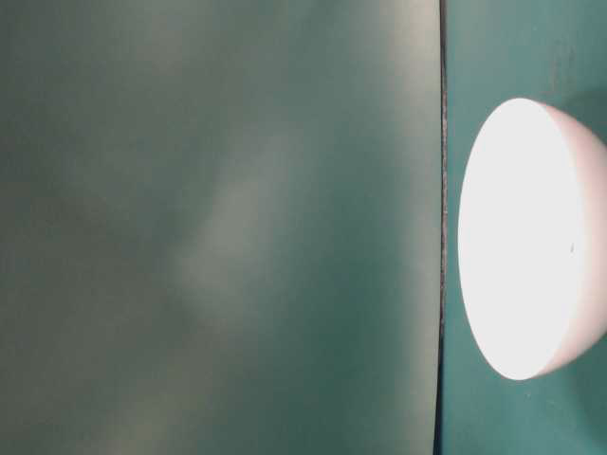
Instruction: Grip the spoon and scoop the red block from the bowl with right arm.
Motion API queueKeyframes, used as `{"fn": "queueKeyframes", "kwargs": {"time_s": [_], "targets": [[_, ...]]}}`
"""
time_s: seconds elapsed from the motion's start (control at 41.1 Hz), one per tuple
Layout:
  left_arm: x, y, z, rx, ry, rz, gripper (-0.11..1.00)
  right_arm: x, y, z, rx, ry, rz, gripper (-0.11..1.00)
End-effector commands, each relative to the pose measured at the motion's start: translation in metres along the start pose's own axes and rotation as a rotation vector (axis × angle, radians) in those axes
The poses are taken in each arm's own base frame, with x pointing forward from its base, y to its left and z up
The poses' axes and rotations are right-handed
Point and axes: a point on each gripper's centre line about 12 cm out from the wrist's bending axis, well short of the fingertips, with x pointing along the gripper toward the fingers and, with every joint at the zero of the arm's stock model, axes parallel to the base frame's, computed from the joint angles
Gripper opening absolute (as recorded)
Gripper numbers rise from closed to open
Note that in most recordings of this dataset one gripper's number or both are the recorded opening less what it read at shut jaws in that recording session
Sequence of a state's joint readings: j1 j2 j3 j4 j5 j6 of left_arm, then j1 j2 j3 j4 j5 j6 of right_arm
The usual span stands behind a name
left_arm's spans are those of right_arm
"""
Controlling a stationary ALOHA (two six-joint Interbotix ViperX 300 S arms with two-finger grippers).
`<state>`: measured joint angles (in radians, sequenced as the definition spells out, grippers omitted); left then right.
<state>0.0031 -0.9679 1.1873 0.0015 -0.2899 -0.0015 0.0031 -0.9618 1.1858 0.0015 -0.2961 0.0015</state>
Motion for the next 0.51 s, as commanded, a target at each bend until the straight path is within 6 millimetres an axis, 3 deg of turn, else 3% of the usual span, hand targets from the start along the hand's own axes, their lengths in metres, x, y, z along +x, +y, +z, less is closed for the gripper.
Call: {"fn": "queueKeyframes", "kwargs": {"time_s": [0.0, 0.17, 0.487], "targets": [[0.002, -0.001, 0.009, 0.045, 0.012, -0.008, 0.0, 0.002, 0.0, 0.009, -0.003, -0.021, 0.002, 0.0], [0.0, -0.001, 0.009, 0.053, 0.081, -0.007, 0.0, 0.003, 0.0, 0.006, 0.036, 0.002, -0.003, 0.0], [-0.007, 0.0, 0.019, 0.046, 0.046, -0.004, 0.0, 0.004, -0.001, -0.004, 0.065, 0.034, -0.008, 0.0]]}}
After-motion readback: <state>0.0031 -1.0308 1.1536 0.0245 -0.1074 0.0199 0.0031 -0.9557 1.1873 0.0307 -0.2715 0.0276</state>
